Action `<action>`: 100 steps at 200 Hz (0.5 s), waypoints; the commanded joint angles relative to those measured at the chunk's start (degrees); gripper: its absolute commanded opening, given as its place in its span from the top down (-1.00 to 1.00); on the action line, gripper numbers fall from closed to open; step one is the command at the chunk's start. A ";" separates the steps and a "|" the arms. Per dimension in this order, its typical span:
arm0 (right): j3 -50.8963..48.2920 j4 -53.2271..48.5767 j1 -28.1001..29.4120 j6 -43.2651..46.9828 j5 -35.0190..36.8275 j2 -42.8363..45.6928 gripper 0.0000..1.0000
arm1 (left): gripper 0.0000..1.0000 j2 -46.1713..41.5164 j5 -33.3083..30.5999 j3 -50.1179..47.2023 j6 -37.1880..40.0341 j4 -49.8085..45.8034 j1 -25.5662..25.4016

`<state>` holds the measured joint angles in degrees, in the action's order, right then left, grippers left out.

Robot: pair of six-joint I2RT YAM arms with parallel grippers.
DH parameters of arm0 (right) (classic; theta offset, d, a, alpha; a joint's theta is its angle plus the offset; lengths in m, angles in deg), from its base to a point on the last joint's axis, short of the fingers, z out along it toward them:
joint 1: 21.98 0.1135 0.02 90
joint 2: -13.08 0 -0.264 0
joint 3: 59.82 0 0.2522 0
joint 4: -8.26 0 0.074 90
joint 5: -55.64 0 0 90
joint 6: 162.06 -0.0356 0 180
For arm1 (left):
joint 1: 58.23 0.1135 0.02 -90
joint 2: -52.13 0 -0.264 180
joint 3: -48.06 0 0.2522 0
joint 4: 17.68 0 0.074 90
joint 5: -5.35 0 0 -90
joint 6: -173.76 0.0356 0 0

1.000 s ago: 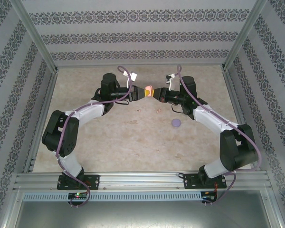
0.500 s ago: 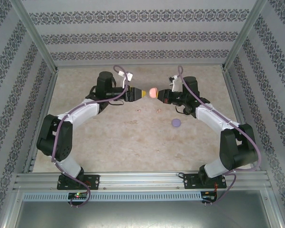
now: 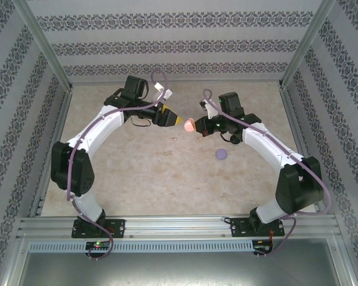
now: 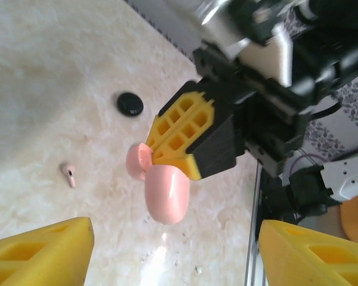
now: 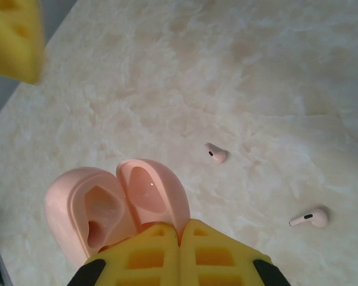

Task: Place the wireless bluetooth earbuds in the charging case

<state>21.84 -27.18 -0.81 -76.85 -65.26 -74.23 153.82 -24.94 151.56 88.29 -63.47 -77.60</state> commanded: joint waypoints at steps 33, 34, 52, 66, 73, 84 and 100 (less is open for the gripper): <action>5.86 -6.97 3.91 8.00 5.44 -3.78 1.00 | -0.36 5.97 5.19 4.96 10.59 -13.17 0.18; 5.98 -7.02 3.98 7.98 5.51 -3.85 1.00 | -0.36 6.06 5.26 5.03 10.72 -13.24 0.20; 6.95 -7.16 4.70 8.08 5.78 -4.51 1.00 | -0.34 7.57 6.01 6.05 12.12 -15.02 0.17; 7.49 -7.07 5.18 7.88 5.86 -4.84 1.00 | -0.34 8.37 6.32 6.16 12.68 -15.59 0.18; 7.80 -6.99 5.43 7.79 5.85 -5.04 1.00 | -0.33 8.65 6.39 6.02 12.93 -15.68 0.19; 8.25 -7.01 5.76 7.78 5.85 -5.39 1.00 | -0.32 9.05 6.70 5.89 13.17 -15.75 0.19; 8.87 -6.98 6.20 7.53 5.85 -5.83 1.00 | -0.31 9.56 7.46 5.90 13.52 -16.03 0.17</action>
<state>28.26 -33.60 4.46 -70.28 -60.23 -78.80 162.35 -20.31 156.15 98.63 -76.28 -77.60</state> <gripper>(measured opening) 0.050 0.659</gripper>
